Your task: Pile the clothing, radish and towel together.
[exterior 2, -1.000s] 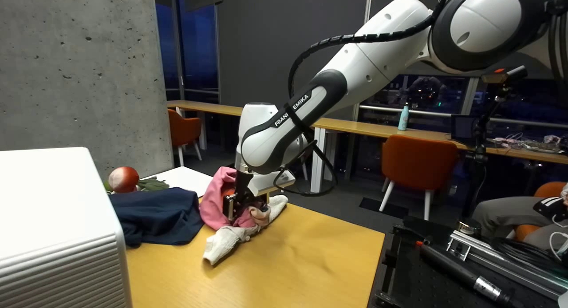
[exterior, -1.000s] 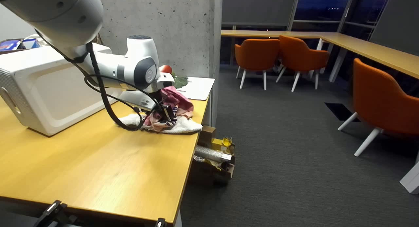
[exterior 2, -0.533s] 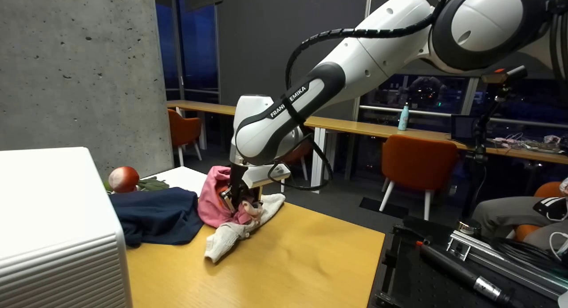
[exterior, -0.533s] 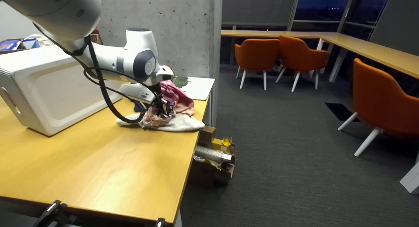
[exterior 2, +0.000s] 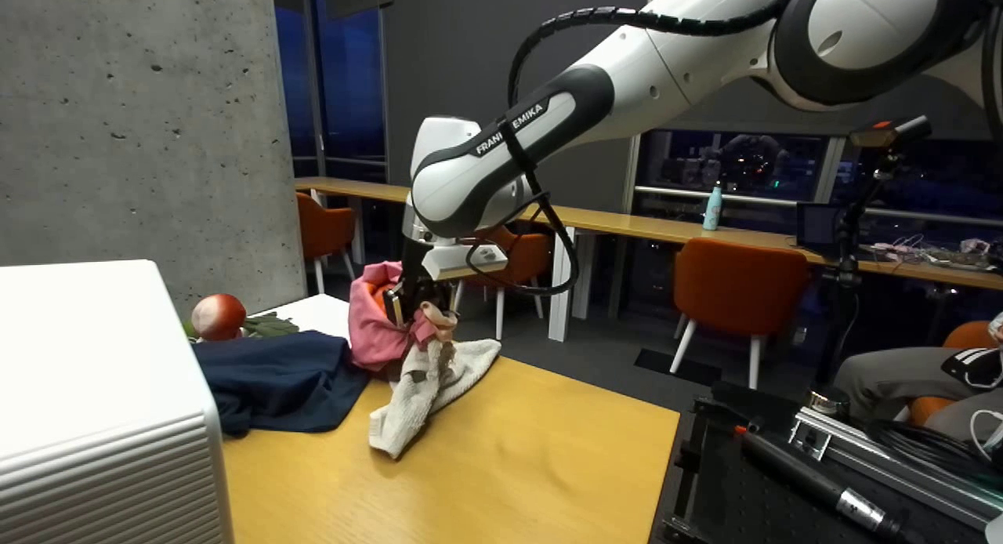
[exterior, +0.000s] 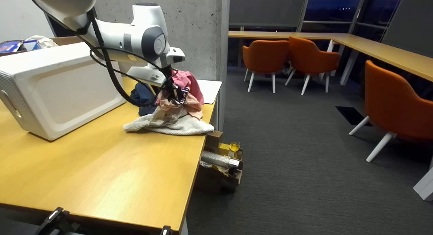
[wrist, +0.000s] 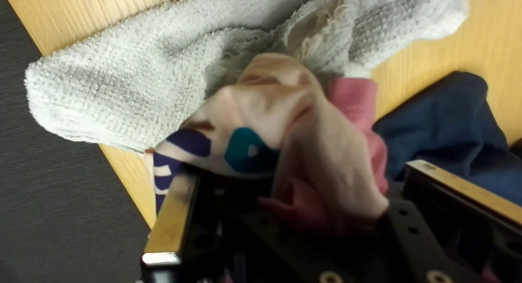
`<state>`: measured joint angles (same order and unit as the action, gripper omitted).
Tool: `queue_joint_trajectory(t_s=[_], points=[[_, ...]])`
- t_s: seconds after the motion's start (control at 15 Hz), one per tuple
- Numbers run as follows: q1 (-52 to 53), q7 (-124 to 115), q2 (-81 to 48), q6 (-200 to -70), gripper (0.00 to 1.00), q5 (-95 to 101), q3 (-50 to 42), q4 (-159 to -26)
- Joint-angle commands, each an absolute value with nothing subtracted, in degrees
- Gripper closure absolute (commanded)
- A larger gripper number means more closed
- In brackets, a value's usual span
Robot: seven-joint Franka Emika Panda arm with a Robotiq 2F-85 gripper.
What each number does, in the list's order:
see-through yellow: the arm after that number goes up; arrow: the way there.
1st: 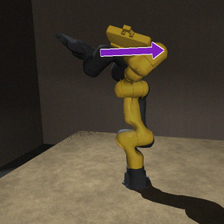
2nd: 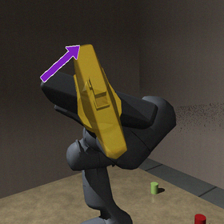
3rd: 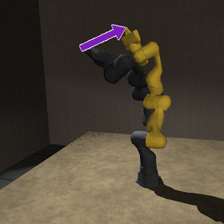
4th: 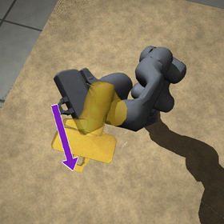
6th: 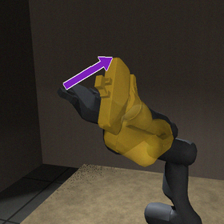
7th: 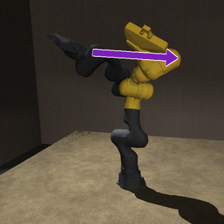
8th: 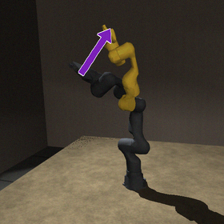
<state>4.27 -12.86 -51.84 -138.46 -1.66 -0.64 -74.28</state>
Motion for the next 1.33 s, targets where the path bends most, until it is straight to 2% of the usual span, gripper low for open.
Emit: queue_joint_trajectory(t_s=[0.0,0.27,0.4,1.07,1.27], points=[[4.4,-12.6,-50.9,-135.7,1.00,-1.9,-0.8,-73.0],[4.4,-12.4,-50.7,-135.7,1.00,-2.1,-0.6,-73.9],[4.6,-12.6,-50.1,-135.5,0.74,-2.0,-0.6,-74.7],[5.2,-14.2,-46.2,-134.0,0.02,-1.9,-1.2,-80.1],[5.5,-15.9,-44.2,-134.0,0.00,-1.9,-1.5,-84.6]])
